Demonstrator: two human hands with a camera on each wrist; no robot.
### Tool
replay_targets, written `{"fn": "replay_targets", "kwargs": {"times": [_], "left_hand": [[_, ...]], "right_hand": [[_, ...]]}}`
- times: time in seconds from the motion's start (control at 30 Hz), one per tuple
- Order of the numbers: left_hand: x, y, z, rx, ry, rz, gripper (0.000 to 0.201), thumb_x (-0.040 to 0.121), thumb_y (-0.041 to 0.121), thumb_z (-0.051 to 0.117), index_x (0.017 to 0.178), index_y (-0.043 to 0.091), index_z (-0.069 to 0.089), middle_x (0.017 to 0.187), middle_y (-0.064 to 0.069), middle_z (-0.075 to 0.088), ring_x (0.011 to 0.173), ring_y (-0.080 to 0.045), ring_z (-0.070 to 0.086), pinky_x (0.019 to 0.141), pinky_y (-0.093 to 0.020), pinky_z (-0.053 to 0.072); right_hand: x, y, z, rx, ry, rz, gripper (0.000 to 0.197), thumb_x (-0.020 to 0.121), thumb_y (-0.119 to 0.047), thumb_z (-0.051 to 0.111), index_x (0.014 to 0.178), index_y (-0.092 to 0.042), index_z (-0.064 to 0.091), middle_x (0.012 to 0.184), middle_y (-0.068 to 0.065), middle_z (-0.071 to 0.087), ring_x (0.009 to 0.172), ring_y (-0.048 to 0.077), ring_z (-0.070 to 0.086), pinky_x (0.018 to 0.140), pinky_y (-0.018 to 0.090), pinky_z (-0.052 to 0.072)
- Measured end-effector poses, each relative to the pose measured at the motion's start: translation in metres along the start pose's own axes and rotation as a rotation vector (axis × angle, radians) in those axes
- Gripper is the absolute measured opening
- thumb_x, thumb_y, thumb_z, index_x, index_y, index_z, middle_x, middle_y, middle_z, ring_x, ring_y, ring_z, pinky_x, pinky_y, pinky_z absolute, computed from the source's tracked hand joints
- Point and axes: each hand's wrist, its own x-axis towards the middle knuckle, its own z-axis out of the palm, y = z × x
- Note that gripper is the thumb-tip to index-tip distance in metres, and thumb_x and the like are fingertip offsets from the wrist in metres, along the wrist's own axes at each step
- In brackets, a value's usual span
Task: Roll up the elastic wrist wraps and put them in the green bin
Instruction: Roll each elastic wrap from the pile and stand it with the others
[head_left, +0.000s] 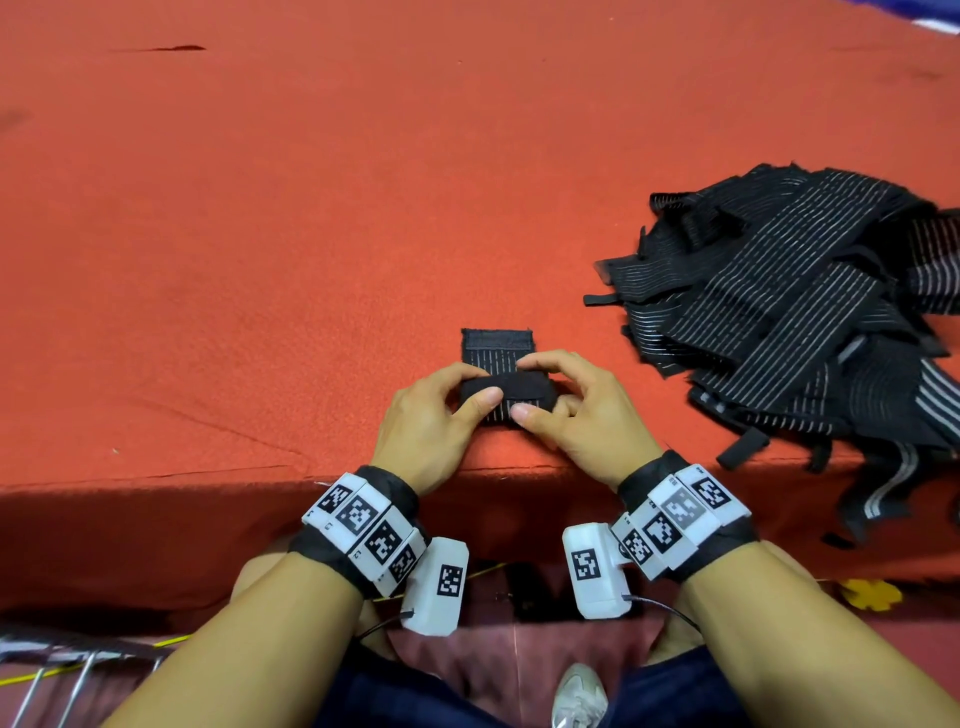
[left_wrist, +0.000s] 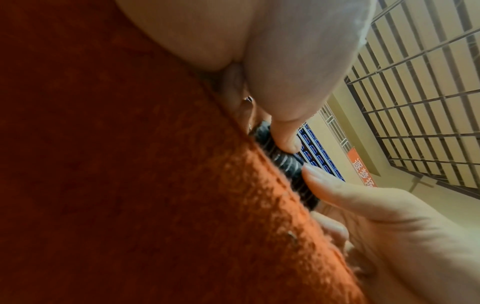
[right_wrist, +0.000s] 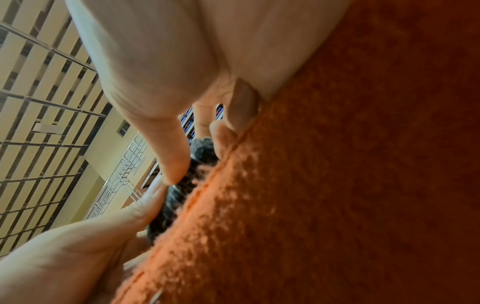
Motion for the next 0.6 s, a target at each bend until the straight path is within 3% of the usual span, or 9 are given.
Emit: {"fn": "replay_targets", "kwargs": {"times": [0.1, 0.2, 0.3, 0.43, 0.53, 0.6], "left_hand": [[-0.0008, 0.0008, -0.0001, -0.01, 0.009, 0.001, 0.02, 0.094, 0.044, 0.065, 0.112, 0.037, 0.069, 0.085, 0.013, 0.068, 0.075, -0.007, 0.06, 0.078, -0.032, 0.047], [-0.0016, 0.0005, 0.001, 0.006, 0.01, 0.026, 0.025, 0.091, 0.046, 0.067, 0.115, 0.042, 0.062, 0.083, 0.016, 0.061, 0.067, 0.0, 0.052, 0.072, -0.029, 0.041], [-0.0045, -0.0017, 0.0019, 0.064, -0.006, 0.078, 0.041, 0.084, 0.045, 0.075, 0.121, 0.043, 0.056, 0.102, 0.018, 0.055, 0.075, -0.002, 0.05, 0.077, -0.03, 0.042], [-0.0038, -0.0035, 0.001, 0.061, 0.007, 0.091, 0.046, 0.082, 0.035, 0.079, 0.121, 0.042, 0.056, 0.099, 0.02, 0.054, 0.073, 0.003, 0.049, 0.076, -0.028, 0.038], [-0.0022, -0.0032, 0.001, 0.057, 0.004, 0.065, 0.037, 0.084, 0.038, 0.076, 0.116, 0.042, 0.058, 0.084, 0.017, 0.056, 0.066, 0.002, 0.047, 0.071, -0.028, 0.036], [-0.0014, -0.0022, 0.001, 0.065, 0.002, 0.048, 0.031, 0.087, 0.042, 0.073, 0.115, 0.041, 0.06, 0.08, 0.017, 0.056, 0.066, 0.002, 0.048, 0.071, -0.028, 0.036]], "right_hand": [[0.0015, 0.0024, -0.0023, 0.007, -0.024, 0.029, 0.028, 0.083, -0.02, 0.08, 0.105, -0.031, 0.067, 0.057, -0.013, 0.053, 0.051, 0.018, 0.039, 0.053, 0.031, 0.034], [0.0039, 0.0001, 0.0004, -0.001, 0.014, 0.043, 0.022, 0.078, -0.037, 0.077, 0.098, -0.033, 0.069, 0.071, -0.006, 0.065, 0.051, 0.017, 0.047, 0.054, 0.036, 0.045], [0.0081, 0.0027, 0.0022, -0.059, 0.051, 0.073, 0.026, 0.075, -0.051, 0.072, 0.094, -0.034, 0.071, 0.084, -0.004, 0.073, 0.058, 0.013, 0.058, 0.069, 0.039, 0.055], [0.0093, 0.0012, 0.0011, -0.156, 0.063, 0.075, 0.014, 0.088, -0.038, 0.074, 0.097, -0.027, 0.074, 0.074, -0.014, 0.065, 0.058, 0.001, 0.052, 0.07, 0.027, 0.044], [0.0081, 0.0008, 0.0015, -0.179, 0.084, 0.056, 0.018, 0.088, -0.035, 0.076, 0.101, -0.022, 0.076, 0.1, -0.011, 0.064, 0.088, 0.009, 0.063, 0.083, 0.029, 0.048], [0.0077, 0.0021, 0.0027, -0.109, 0.08, 0.03, 0.025, 0.083, -0.036, 0.079, 0.105, -0.025, 0.074, 0.107, -0.009, 0.062, 0.086, 0.007, 0.063, 0.082, 0.03, 0.05]]}}
